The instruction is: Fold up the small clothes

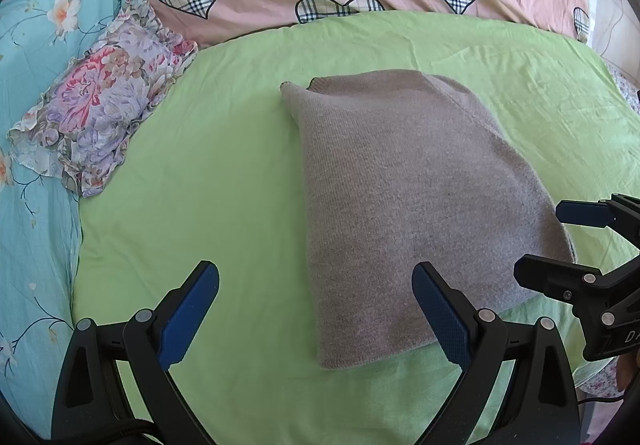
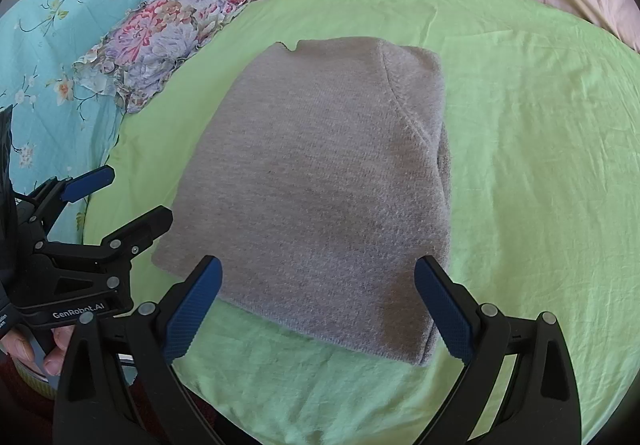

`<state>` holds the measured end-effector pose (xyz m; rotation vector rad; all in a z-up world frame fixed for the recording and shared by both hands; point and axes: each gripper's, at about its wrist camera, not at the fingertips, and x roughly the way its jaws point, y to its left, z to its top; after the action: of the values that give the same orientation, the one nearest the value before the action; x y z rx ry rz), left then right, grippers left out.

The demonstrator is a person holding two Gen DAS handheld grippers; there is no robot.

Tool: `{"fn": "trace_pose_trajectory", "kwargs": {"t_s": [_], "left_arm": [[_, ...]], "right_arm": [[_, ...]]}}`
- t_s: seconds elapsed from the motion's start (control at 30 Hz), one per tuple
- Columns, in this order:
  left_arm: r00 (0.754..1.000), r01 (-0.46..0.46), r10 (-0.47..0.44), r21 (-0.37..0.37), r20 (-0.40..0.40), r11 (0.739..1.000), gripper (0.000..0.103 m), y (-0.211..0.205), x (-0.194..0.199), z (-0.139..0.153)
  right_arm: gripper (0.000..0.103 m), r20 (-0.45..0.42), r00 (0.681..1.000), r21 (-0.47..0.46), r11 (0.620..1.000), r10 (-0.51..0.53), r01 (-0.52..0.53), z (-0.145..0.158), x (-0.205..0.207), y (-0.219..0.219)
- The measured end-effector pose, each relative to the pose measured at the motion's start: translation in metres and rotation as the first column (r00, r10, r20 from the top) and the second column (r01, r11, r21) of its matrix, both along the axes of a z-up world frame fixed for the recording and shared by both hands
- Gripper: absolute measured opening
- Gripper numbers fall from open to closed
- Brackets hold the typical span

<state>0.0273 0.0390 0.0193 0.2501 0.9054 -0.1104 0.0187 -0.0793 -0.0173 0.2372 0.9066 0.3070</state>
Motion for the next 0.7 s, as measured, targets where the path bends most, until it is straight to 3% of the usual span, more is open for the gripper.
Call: {"fn": "trace_pose_trajectory", "kwargs": {"t_s": [0.7], "left_arm": [[1.000,-0.002,0.002,-0.001,0.001,1.000,0.098,-0.0010,-0.0007,0.0012]], "right_arm": [[0.097,0.001,1.000,0.002,1.000,-0.003,0.003,0.0007,-0.0001,-0.0012]]}}
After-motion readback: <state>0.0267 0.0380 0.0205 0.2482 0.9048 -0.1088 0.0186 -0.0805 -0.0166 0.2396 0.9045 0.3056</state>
